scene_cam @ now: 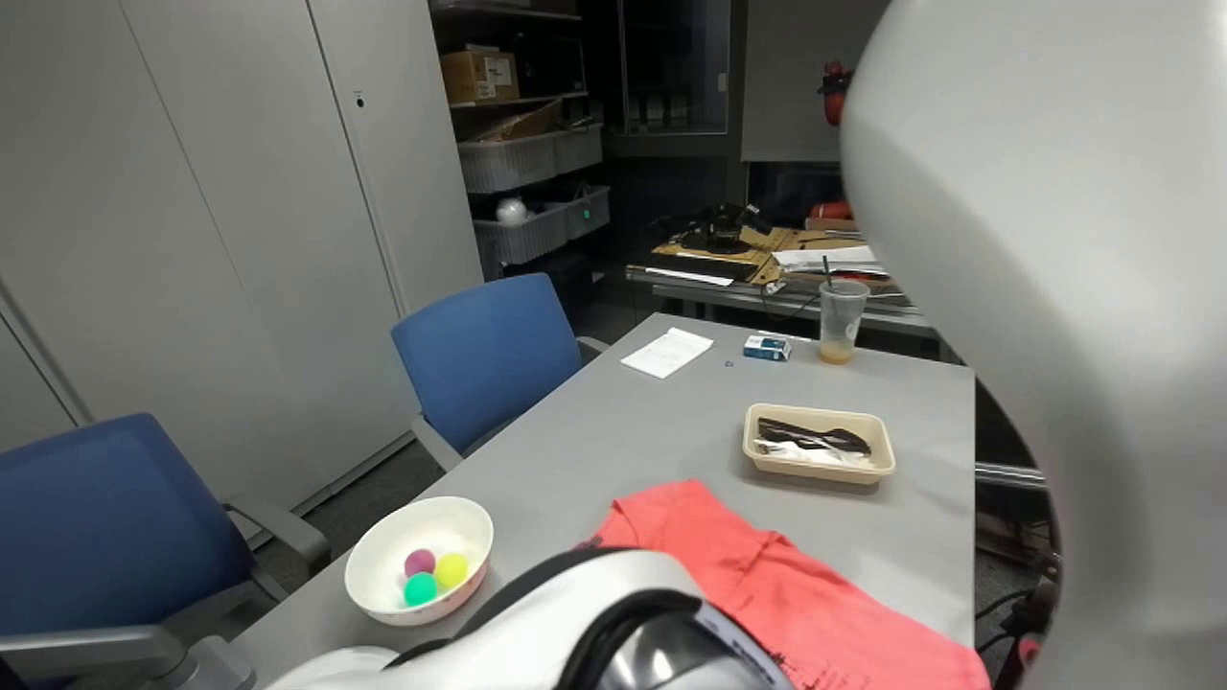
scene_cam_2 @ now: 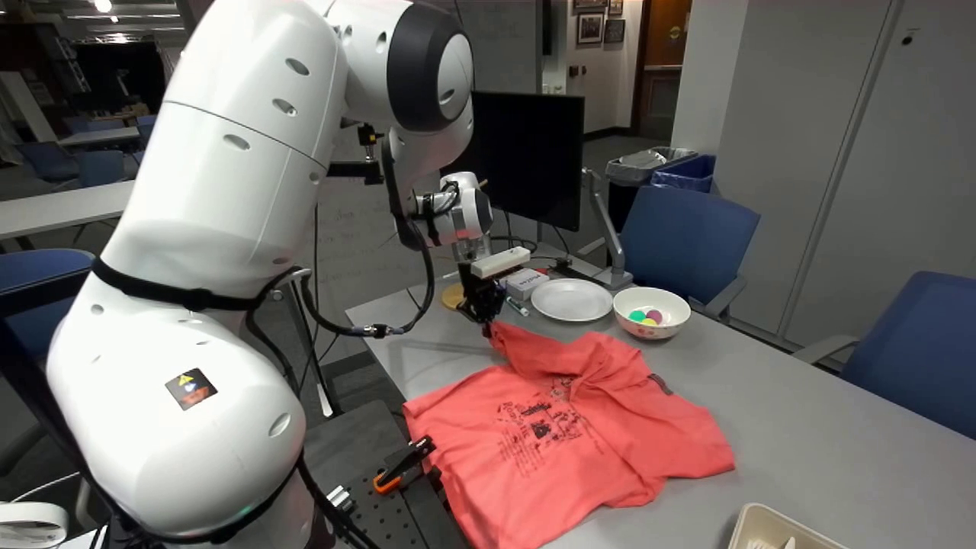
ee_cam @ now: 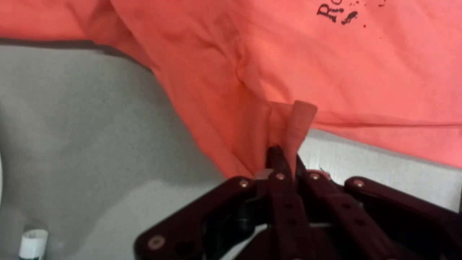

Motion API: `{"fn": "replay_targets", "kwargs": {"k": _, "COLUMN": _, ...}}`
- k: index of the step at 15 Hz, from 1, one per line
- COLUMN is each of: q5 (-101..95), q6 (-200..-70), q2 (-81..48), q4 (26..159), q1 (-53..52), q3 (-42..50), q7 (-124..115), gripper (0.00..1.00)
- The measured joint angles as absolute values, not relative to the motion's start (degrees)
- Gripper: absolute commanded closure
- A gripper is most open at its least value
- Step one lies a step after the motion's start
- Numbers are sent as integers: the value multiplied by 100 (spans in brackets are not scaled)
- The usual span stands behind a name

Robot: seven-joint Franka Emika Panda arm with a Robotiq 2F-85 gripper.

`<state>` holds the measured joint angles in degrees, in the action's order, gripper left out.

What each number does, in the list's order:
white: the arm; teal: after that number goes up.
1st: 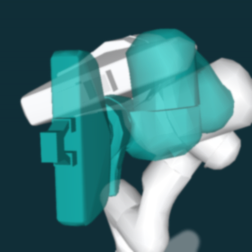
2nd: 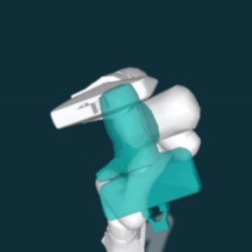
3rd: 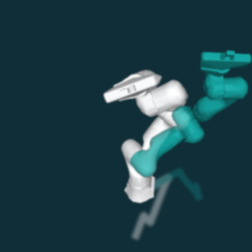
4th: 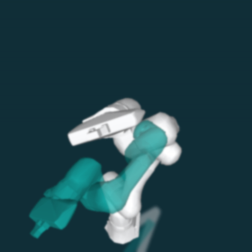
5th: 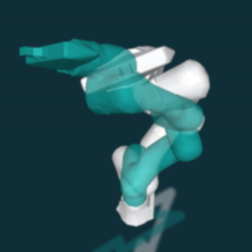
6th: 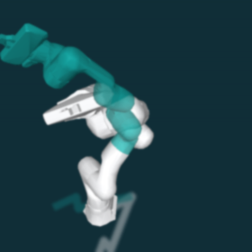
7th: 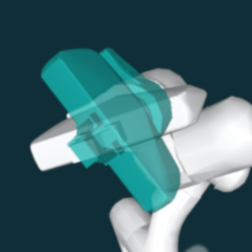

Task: Unfold the T-shirt on the table

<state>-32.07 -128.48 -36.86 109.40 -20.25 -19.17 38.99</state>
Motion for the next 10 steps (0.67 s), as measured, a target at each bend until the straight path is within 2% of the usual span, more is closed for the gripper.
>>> {"fn": "replay_targets", "kwargs": {"k": 10, "q5": -3093, "q6": -13421, "q2": -3986, "q4": 10938, "q1": -2232, "q3": -2197, "q7": 4425, "gripper": 99}}
